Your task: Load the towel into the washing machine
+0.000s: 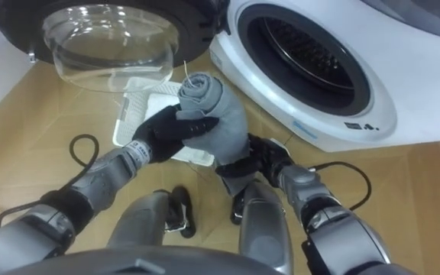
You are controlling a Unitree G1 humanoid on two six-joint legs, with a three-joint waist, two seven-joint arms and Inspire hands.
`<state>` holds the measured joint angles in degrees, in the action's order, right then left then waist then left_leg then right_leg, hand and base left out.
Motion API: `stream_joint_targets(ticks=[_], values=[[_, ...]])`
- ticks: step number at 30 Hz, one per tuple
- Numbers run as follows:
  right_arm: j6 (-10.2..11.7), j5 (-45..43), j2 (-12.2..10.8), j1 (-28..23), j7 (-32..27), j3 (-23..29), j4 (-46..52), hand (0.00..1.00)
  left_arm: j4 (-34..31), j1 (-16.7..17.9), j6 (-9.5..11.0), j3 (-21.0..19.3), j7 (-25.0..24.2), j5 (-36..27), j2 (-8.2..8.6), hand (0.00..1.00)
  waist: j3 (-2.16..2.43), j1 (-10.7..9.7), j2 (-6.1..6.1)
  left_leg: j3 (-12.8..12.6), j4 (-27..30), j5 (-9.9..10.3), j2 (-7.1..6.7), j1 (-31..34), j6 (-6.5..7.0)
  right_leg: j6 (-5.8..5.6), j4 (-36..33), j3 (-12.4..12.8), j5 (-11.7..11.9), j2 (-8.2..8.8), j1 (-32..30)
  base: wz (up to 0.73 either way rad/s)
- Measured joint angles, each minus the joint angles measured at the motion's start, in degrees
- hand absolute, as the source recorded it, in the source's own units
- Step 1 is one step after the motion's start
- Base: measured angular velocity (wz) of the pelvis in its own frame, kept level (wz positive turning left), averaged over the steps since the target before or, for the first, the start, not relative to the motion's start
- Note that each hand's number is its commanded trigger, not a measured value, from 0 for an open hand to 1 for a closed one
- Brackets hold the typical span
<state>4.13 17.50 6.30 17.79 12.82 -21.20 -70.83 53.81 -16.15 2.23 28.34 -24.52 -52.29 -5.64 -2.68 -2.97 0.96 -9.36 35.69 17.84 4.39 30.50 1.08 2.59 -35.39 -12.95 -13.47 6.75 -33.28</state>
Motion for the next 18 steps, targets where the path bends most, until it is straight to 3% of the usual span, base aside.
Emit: stream_joint_targets(ticks=[7,18], values=[[0.03,-0.09,0.61,0.16,-0.18,0.02,0.40,1.00,-4.79,0.00,-1.14,0.07,-2.14,-0.02,0.55,1.00,0.10,0.50,0.19,-0.11,0.06,-0.02,0.15,0.67,0.01,0.00,-0.16,0.16,0.00,0.02,-0.78,0.00],[-0.54,-0.31,0.79,-1.07,-0.47,0.00,1.47,1.00,-5.97,0.02,-2.49,0.04,-2.42,-0.02,0.62,1.00,0.23,1.70,0.42,-0.10,0.02,-0.03,0.14,0.72,0.00,0.00,-0.20,0.23,-0.01,0.01,-0.93,0.00]])
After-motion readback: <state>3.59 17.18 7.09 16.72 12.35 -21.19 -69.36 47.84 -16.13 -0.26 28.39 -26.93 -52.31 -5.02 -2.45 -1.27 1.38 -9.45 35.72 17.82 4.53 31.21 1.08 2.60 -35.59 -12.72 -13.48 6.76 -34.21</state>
